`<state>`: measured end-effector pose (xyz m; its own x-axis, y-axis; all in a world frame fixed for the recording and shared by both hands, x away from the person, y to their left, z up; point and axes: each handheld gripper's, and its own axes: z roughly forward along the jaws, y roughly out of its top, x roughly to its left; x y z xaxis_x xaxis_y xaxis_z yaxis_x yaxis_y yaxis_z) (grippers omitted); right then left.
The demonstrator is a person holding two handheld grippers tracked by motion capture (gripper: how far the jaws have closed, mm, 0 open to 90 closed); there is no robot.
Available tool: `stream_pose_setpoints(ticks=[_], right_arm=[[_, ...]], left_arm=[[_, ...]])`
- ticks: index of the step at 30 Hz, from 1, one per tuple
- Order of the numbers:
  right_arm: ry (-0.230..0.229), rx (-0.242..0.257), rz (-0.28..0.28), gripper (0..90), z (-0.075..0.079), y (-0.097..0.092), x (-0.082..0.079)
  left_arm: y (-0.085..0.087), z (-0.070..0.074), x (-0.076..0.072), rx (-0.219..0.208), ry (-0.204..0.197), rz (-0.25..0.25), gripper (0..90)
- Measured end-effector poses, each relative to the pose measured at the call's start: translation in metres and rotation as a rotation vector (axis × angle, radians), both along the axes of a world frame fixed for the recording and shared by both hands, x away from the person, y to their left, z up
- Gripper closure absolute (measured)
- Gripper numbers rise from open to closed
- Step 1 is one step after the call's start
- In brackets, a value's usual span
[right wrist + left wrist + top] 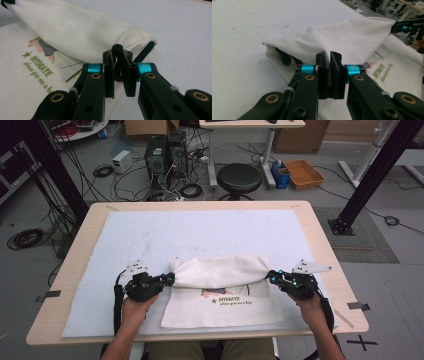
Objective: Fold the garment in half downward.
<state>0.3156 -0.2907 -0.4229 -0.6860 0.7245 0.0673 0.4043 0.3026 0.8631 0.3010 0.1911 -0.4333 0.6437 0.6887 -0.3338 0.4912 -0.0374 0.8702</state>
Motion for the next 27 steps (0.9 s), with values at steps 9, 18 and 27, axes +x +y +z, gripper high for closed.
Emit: stream_pose_setpoints(ticks=[9,18,27], right_arm=[[0.018,0.003,0.019,82.0,-0.002,-0.011,-0.040],[0.069,-0.040,0.060,81.9,-0.010,-0.015,-0.066],[0.021,0.012,-0.087,32.7,-0.008,-0.015,-0.046]], left_arm=[[0.016,-0.001,-0.038,-0.023,0.004,-0.079,84.8],[0.017,-0.004,-0.053,0.014,0.014,-0.082,85.8],[0.021,-0.004,-0.007,0.032,0.065,0.125,42.2]])
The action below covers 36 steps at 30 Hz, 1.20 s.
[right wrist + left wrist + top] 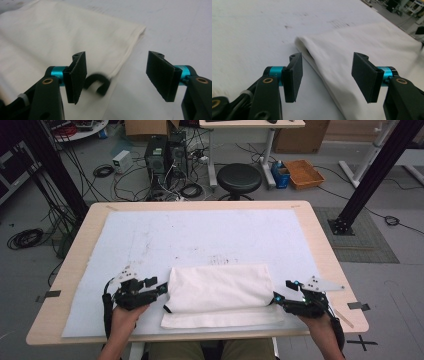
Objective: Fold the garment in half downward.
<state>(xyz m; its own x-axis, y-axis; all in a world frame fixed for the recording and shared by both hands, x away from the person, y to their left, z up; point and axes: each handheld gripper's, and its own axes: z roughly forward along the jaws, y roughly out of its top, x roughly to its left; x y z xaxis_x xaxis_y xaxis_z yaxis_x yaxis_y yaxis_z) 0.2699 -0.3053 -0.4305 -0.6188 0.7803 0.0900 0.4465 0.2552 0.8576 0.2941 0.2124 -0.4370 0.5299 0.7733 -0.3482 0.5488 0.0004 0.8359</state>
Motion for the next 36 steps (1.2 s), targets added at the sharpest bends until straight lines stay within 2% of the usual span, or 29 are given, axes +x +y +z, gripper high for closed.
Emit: stream_pose_setpoints(ticks=[1,3,5,6,7,8,9,10,11,12,13,14,15,16,19,21,24,25,26,27,28,29,30,32,33,35,36], right_arm=[[-0.008,-0.002,-0.013,32.3,0.001,0.001,0.005],[0.005,-0.010,-0.046,31.6,0.003,0.006,0.023],[0.033,-0.016,-0.061,31.6,0.001,0.010,0.041],[0.072,-0.017,-0.067,31.7,-0.002,0.014,0.057],[0.090,-0.025,-0.075,32.0,-0.004,0.017,0.068],[0.111,-0.028,-0.073,33.9,-0.007,0.021,0.079],[0.133,-0.024,-0.070,37.6,-0.010,0.025,0.088],[0.160,-0.030,-0.062,43.0,-0.013,0.028,0.097],[0.185,-0.037,-0.056,47.7,-0.015,0.031,0.102],[0.229,-0.053,-0.042,53.9,-0.019,0.034,0.109],[0.209,-0.066,-0.037,66.6,-0.018,0.035,0.110],[0.216,-0.064,0.004,79.3,-0.016,0.035,0.112],[0.200,-0.082,0.012,85.4,-0.015,0.036,0.113],[0.166,-0.105,0.013,86.9,-0.013,0.038,0.113],[0.111,-0.136,-0.031,87.9,-0.009,0.039,0.120],[0.084,-0.133,-0.070,88.0,-0.007,0.039,0.129],[0.057,-0.140,-0.124,88.0,-0.004,0.039,0.141],[0.045,-0.140,-0.133,87.7,-0.003,0.040,0.143],[0.039,-0.127,-0.136,85.1,-0.003,0.040,0.143],[0.056,-0.114,-0.136,72.1,-0.004,0.040,0.143],[0.076,-0.112,-0.151,58.2,-0.005,0.041,0.141],[0.075,-0.108,-0.155,54.4,-0.006,0.039,0.137],[0.076,-0.089,-0.147,52.1,-0.006,0.036,0.131],[0.065,-0.082,-0.152,48.3,-0.006,0.030,0.116],[0.081,-0.070,-0.143,48.1,-0.006,0.027,0.107],[0.089,-0.041,-0.120,47.7,-0.006,0.021,0.090],[0.108,-0.031,-0.096,47.3,-0.005,0.019,0.082]], left_arm=[[0.001,0.001,0.013,0.005,0.023,0.022,41.4],[-0.001,-0.001,0.034,-0.016,0.066,0.058,39.3],[-0.005,-0.006,0.054,-0.013,0.126,0.054,37.9],[-0.008,-0.010,0.062,-0.003,0.153,0.043,37.3],[-0.013,-0.013,0.068,0.011,0.183,0.040,37.3],[-0.017,-0.016,0.072,0.029,0.196,0.028,37.3],[-0.019,-0.016,0.073,0.043,0.165,0.001,36.7],[-0.021,-0.016,0.075,0.053,0.159,-0.004,36.5],[-0.023,-0.015,0.077,0.072,0.170,-0.003,39.5],[-0.024,-0.015,0.078,0.084,0.161,-0.018,48.2],[-0.027,-0.016,0.078,0.105,0.152,-0.051,64.4],[-0.030,-0.017,0.079,0.122,0.137,-0.054,79.0],[-0.031,-0.017,0.082,0.116,0.130,-0.049,86.2],[-0.032,-0.017,0.085,0.108,0.138,-0.040,86.6],[-0.031,-0.013,0.097,0.075,0.119,0.026,87.2],[-0.032,-0.008,0.106,0.048,0.079,0.068,87.2],[-0.036,-0.002,0.115,0.055,0.004,0.104,86.9],[-0.037,-0.002,0.115,0.042,-0.011,0.122,84.8],[-0.038,-0.002,0.114,0.035,-0.001,0.130,76.0],[-0.037,-0.002,0.114,0.040,0.024,0.122,64.5],[-0.036,-0.002,0.111,0.059,0.037,0.112,61.0],[-0.035,-0.003,0.106,0.064,0.037,0.107,59.1],[-0.032,-0.002,0.100,0.056,0.046,0.092,56.7],[-0.027,-0.002,0.085,0.043,0.056,0.059,56.2],[-0.026,-0.002,0.077,0.035,0.061,0.031,56.1],[-0.026,-0.002,0.060,0.042,0.076,-0.021,56.3],[-0.026,-0.003,0.052,0.055,0.077,-0.042,56.2]])
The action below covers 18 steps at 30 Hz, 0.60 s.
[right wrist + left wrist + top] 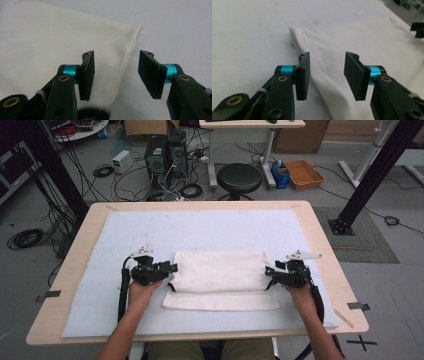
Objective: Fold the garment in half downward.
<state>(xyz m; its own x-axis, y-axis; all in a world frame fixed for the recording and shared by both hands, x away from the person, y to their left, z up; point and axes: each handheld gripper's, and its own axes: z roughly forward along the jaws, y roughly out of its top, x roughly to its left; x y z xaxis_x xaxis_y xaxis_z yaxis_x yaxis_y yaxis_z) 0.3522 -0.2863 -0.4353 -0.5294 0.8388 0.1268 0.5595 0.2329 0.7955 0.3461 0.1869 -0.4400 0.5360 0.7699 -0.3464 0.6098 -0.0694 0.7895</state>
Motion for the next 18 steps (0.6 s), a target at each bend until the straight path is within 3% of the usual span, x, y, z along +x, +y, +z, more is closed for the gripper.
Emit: stream_pose_setpoints(ticks=[4,7,10,14,16,18], right_arm=[[0.036,0.008,0.035,50.3,-0.001,-0.003,-0.023],[0.054,0.009,0.056,61.8,-0.005,-0.005,-0.030],[0.038,-0.011,0.102,77.9,-0.005,-0.003,-0.031],[0.023,-0.020,0.131,82.0,-0.006,-0.002,-0.029],[0.016,-0.020,0.132,82.1,-0.005,-0.003,-0.029],[0.012,-0.014,0.134,82.1,-0.005,-0.004,-0.029]], left_arm=[[0.002,-0.006,-0.019,-0.014,0.017,-0.010,56.2],[0.002,-0.006,-0.021,-0.030,0.008,0.008,56.2],[-0.001,-0.009,-0.020,-0.020,0.034,-0.002,56.7],[-0.006,-0.012,-0.020,0.021,0.064,-0.020,66.9],[-0.008,-0.010,-0.022,0.057,0.034,-0.011,80.4],[-0.009,-0.005,-0.024,0.050,-0.005,-0.007,85.7]])
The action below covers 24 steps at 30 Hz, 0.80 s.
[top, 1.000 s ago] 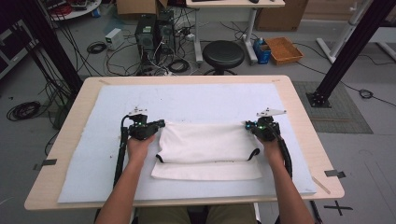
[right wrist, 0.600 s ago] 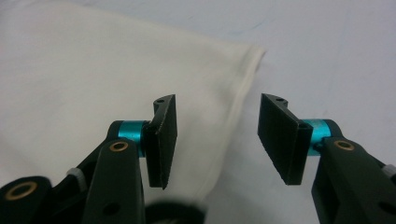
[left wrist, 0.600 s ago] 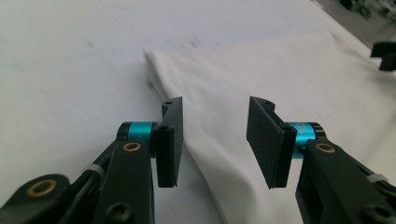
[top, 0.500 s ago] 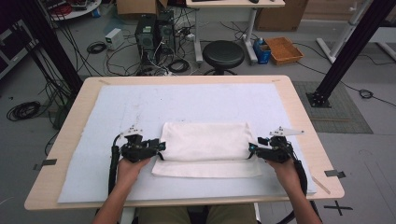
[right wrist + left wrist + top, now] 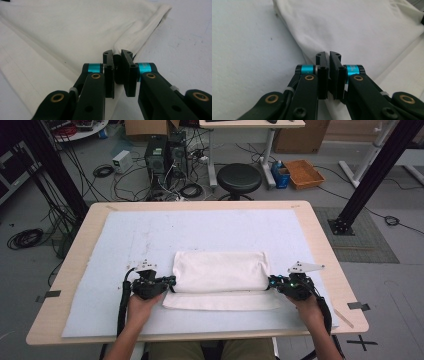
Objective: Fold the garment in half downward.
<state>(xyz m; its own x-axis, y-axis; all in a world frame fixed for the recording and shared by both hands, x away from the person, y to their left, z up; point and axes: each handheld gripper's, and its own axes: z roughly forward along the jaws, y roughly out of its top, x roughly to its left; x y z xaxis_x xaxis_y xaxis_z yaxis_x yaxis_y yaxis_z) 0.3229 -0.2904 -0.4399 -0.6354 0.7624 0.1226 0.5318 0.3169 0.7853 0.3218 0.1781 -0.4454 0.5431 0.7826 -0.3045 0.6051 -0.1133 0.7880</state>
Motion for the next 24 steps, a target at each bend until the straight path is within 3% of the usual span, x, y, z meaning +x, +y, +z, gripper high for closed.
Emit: stream_pose_setpoints(ticks=[4,9,15,19,24], right_arm=[[-0.024,0.011,-0.004,82.1,0.003,-0.002,-0.002],[-0.048,0.031,0.007,82.3,0.012,-0.003,-0.014],[-0.068,0.046,0.034,82.9,0.021,-0.010,-0.047],[-0.054,0.034,0.045,83.2,0.019,-0.018,-0.067],[0.025,-0.025,0.047,82.2,0.004,-0.022,-0.077]], left_arm=[[-0.001,0.008,-0.006,-0.009,-0.054,-0.018,85.9],[0.006,0.012,-0.018,-0.061,-0.061,-0.043,85.7],[0.020,0.017,-0.040,-0.099,-0.059,-0.093,86.0],[0.023,0.011,-0.055,-0.064,-0.022,-0.134,86.0],[0.020,0.003,-0.062,-0.001,0.024,-0.154,85.8]])
